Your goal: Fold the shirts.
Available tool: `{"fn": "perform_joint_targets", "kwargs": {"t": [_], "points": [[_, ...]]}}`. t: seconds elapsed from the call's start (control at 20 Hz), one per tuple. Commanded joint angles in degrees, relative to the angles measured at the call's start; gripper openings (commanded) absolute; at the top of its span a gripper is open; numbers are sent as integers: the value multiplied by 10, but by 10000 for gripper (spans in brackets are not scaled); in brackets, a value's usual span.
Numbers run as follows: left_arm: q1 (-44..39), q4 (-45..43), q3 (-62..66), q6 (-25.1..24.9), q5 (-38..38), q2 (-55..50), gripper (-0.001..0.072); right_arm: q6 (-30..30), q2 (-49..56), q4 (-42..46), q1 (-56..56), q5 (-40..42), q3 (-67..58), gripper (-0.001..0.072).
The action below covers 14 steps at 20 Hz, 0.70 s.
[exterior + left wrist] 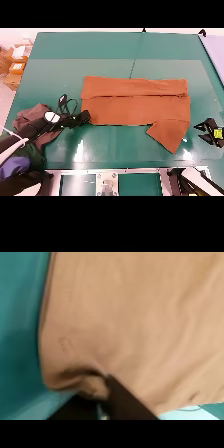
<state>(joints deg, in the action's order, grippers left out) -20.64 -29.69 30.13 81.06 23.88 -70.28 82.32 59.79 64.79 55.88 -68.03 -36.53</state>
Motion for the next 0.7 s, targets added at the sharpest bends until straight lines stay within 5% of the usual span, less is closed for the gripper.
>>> {"fn": "perform_joint_targets", "kwargs": {"t": [0.0, 0.25, 0.65], "points": [[-8, 23, 4, -31, 0, -8, 27, 2, 0, 14, 33, -15, 7, 539], [73, 23, 6, -78, 71, -8, 27, -38, 11, -1, 56, -19, 34, 539], [85, 23, 6, -111, 68, -8, 27, -126, 133, -122, -67, 34, 78, 511]]}}
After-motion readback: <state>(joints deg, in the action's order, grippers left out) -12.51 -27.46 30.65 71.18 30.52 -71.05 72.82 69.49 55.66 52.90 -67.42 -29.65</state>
